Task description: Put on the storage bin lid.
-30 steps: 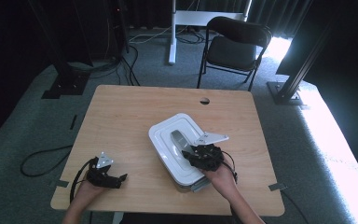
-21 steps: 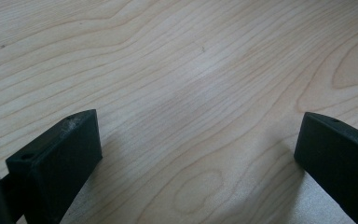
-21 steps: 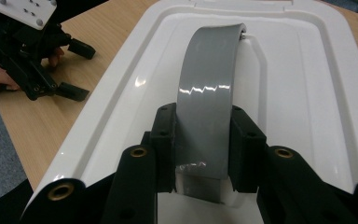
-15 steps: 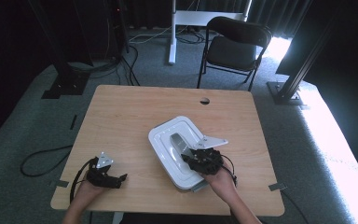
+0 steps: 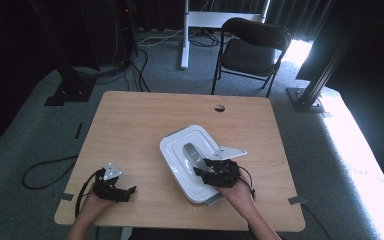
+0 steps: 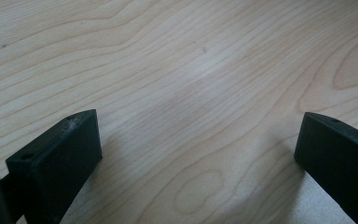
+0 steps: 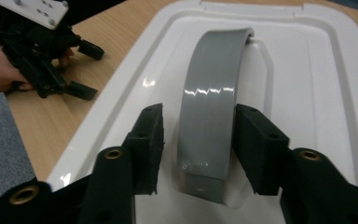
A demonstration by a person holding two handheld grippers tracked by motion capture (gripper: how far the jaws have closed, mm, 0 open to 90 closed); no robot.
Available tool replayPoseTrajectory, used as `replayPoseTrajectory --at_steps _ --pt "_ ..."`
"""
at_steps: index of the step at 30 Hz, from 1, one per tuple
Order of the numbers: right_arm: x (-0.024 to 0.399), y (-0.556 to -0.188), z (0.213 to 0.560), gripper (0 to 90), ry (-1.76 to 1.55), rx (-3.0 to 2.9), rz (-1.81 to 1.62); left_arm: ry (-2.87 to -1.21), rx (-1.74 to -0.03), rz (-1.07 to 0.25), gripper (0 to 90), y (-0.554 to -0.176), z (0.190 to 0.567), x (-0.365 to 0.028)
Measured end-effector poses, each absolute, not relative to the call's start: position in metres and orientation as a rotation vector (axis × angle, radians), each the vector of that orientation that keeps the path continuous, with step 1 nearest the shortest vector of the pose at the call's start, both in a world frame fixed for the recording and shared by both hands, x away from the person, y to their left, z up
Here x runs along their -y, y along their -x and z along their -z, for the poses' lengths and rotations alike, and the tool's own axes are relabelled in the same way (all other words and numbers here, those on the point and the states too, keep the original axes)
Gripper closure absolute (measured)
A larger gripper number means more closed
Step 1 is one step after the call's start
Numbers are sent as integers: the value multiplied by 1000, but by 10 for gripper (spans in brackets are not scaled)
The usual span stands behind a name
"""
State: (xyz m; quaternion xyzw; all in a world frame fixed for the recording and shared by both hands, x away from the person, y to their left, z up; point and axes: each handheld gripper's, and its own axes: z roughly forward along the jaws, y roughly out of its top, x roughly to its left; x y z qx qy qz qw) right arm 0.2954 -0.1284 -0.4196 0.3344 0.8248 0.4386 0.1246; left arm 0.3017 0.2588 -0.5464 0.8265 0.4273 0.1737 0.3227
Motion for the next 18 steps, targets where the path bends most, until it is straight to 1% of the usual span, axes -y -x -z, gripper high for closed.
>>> replayPoseTrajectory --at_steps 1,3,5,7,9,10,11,12,14,18 --pt "129 -295 418 449 -969 -2403 -1289 -2166 -1126 -459 9 -302 547 -259" --pt "132 -295 414 401 -967 -2388 -1310 -2164 -1131 -462 9 -303 547 -259" --pt "136 -296 411 376 -974 -2363 -1320 -2162 -1136 -463 9 -303 546 -259" --pt "143 -298 408 315 -980 -2351 -1335 -2158 -1145 -467 9 -303 546 -259" --pt "150 -300 405 297 -994 -2327 -1345 -2153 -1156 -470 9 -303 546 -259" --pt "153 -300 404 256 -1000 -2323 -1354 -2150 -1162 -472 9 -303 546 -259" --pt "156 -300 403 181 -993 -2322 -1359 -2148 -1168 -475 9 -303 546 -259" --pt "159 -301 403 140 -982 -2328 -1366 -2148 -1171 -478 9 -303 546 -258" --pt "166 -302 402 150 -994 -2306 -1385 -2149 -1184 -477 9 -303 546 -257" --pt "179 -307 401 142 -1013 -2255 -1378 -2157 -1189 -492 9 -302 543 -252"
